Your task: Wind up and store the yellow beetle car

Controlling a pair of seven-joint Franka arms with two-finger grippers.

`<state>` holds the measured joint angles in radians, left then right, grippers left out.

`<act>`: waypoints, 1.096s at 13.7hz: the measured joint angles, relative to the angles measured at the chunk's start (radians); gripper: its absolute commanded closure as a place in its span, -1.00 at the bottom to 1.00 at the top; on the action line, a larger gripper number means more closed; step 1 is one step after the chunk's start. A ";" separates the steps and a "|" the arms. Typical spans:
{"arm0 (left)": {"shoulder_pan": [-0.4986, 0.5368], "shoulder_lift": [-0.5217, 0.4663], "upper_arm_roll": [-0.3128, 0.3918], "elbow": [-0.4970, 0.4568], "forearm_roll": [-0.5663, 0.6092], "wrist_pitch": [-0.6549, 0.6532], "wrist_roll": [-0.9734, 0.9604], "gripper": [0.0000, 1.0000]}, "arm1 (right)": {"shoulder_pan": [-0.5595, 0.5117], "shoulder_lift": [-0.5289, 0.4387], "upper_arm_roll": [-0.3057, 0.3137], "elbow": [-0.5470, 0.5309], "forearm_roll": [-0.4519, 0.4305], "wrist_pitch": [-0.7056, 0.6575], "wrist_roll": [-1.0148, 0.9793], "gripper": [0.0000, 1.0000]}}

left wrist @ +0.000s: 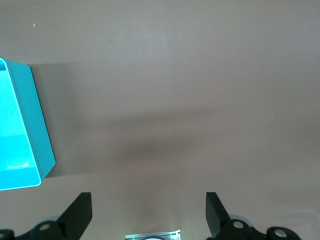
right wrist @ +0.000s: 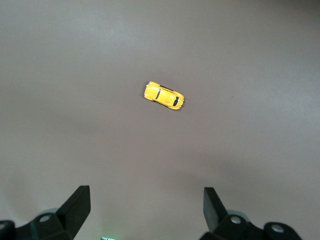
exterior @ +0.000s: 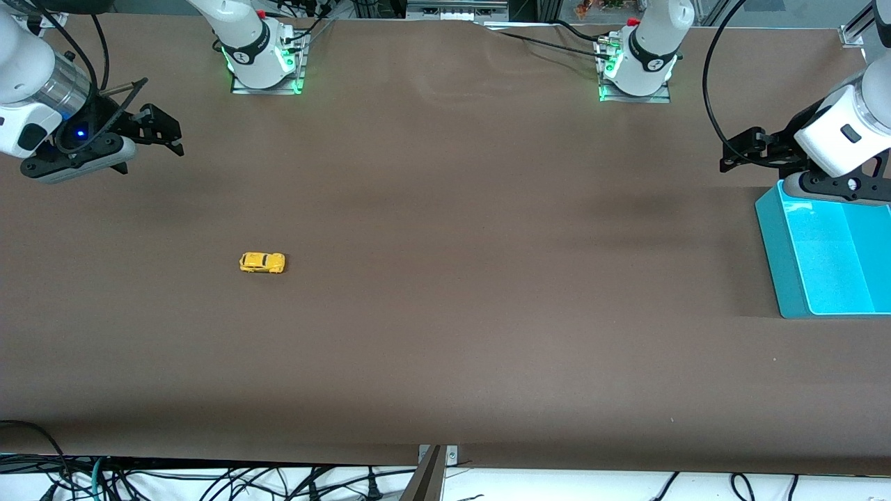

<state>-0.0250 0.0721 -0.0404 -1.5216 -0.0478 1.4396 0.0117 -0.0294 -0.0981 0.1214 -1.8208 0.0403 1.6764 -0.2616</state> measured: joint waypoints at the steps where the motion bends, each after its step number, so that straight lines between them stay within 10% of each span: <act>1: 0.000 0.000 0.000 0.000 0.000 0.000 0.000 -1.00 | 0.000 0.001 0.000 -0.005 0.000 -0.002 -0.001 -1.00; 5: 0.000 0.000 0.000 0.000 0.000 0.000 0.000 -1.00 | 0.000 0.037 0.007 -0.067 0.000 0.037 -0.078 -1.00; 15: 0.000 0.001 0.000 0.001 0.000 0.000 0.000 -1.00 | 0.001 0.219 0.027 -0.433 -0.001 0.683 -0.729 -1.00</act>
<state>-0.0250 0.0728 -0.0404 -1.5206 -0.0478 1.4396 0.0117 -0.0283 0.1213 0.1480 -2.2539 0.0393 2.3596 -0.9909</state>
